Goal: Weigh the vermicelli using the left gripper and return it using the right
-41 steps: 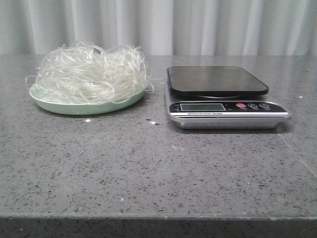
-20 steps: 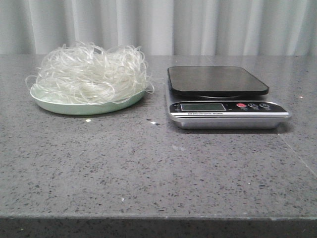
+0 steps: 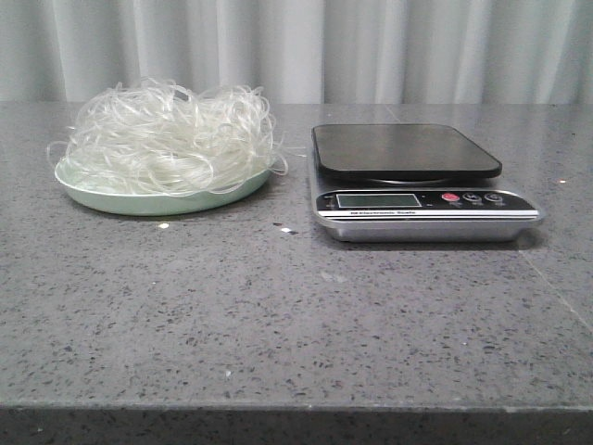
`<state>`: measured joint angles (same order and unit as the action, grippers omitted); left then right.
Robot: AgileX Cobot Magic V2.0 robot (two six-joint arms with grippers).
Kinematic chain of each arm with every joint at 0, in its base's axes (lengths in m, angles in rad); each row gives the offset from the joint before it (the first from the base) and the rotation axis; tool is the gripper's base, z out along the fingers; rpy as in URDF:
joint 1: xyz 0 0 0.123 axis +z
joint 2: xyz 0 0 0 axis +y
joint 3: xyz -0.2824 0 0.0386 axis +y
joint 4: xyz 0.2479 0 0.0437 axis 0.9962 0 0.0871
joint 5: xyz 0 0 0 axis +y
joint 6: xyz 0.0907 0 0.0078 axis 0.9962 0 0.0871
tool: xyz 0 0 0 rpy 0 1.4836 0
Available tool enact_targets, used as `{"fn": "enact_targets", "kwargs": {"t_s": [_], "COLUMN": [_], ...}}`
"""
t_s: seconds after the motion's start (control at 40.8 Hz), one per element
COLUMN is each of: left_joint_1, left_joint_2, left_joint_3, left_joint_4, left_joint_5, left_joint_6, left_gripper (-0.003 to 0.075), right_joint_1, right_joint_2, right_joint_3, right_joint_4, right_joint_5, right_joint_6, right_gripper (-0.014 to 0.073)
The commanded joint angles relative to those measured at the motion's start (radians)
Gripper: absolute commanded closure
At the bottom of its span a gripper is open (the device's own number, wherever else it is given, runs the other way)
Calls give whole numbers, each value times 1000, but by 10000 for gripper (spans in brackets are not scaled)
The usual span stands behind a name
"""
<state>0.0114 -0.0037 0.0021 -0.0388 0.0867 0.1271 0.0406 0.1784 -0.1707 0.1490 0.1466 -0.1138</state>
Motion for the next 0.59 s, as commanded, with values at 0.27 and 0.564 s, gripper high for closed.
{"fn": "enact_targets", "kwargs": {"t_s": [0.27,0.564], "left_joint_1": [1,1], "left_joint_2": [-22,-20], "left_joint_3": [8,8], "left_joint_4": [-4,-4], "left_joint_5": [-87,-87], "left_joint_6": [-6,-6], "left_gripper": [583,583], "right_joint_1": [-25,-25], "right_joint_2": [-210,-206], "right_joint_3": [190,191], "right_joint_4": [-25,-25], "right_joint_5": [-162,-152], "right_joint_6": [2,10], "right_gripper": [443,443]}}
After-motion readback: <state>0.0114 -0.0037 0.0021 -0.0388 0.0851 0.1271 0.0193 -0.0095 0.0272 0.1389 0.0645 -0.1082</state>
